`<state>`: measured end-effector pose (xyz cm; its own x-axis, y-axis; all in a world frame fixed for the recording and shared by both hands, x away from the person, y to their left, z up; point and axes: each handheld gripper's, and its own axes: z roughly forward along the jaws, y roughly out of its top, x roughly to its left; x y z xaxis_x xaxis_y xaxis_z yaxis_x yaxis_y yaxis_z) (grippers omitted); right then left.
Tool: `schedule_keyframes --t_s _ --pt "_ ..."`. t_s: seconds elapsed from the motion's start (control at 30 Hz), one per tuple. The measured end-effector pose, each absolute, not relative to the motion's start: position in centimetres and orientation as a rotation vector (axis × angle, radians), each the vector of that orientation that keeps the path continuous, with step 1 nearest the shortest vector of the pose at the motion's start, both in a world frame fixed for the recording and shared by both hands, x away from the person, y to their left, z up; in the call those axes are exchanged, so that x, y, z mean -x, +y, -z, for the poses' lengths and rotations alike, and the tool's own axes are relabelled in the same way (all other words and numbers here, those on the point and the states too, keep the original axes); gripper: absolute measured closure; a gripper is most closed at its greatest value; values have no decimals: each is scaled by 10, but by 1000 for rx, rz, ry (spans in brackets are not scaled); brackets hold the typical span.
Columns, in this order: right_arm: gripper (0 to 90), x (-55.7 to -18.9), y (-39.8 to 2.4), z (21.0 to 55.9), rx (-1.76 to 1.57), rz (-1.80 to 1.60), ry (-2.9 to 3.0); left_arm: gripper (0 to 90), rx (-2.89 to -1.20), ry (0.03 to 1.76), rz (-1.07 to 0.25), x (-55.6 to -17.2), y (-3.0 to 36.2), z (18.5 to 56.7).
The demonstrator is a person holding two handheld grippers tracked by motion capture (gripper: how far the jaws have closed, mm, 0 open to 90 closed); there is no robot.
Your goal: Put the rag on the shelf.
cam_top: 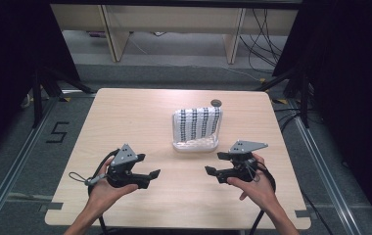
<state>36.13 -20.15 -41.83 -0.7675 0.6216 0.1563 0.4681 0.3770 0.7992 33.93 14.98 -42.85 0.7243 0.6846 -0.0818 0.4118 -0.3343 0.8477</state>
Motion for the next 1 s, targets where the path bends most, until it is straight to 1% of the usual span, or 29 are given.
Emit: schedule_keyframes --t_s 0.07,0.1,0.3,0.33,0.4,0.53,0.63,0.73,0.87,1.0 --pt "294 -362 -202 420 -952 -1328 2455 225 -1972 829 -354 -338 149 431" --pt "294 -359 -202 420 -997 -1330 2460 224 -1975 827 -349 -338 150 432" --pt "293 -354 -203 425 -1005 -1347 2471 195 -1975 814 -347 -334 149 437" --pt "293 -356 -205 427 -958 -1332 2454 189 -1976 825 -347 -333 148 437" --pt "290 -352 -204 429 -1006 -1336 2470 182 -1984 828 -344 -331 148 439" --pt "272 -350 -205 434 -997 -1322 2481 174 -1986 819 -337 -327 150 444" --pt "222 -348 -207 438 -1017 -1310 2477 173 -1977 823 -336 -324 151 448" --pt "221 -345 -206 440 -1036 -1280 2483 172 -1980 825 -325 -322 154 451" --pt "194 -343 -208 443 -1042 -1272 2483 170 -1981 836 -319 -320 157 456" --pt "194 -338 -207 447 -1073 -1264 2492 169 -1993 842 -315 -316 160 462"
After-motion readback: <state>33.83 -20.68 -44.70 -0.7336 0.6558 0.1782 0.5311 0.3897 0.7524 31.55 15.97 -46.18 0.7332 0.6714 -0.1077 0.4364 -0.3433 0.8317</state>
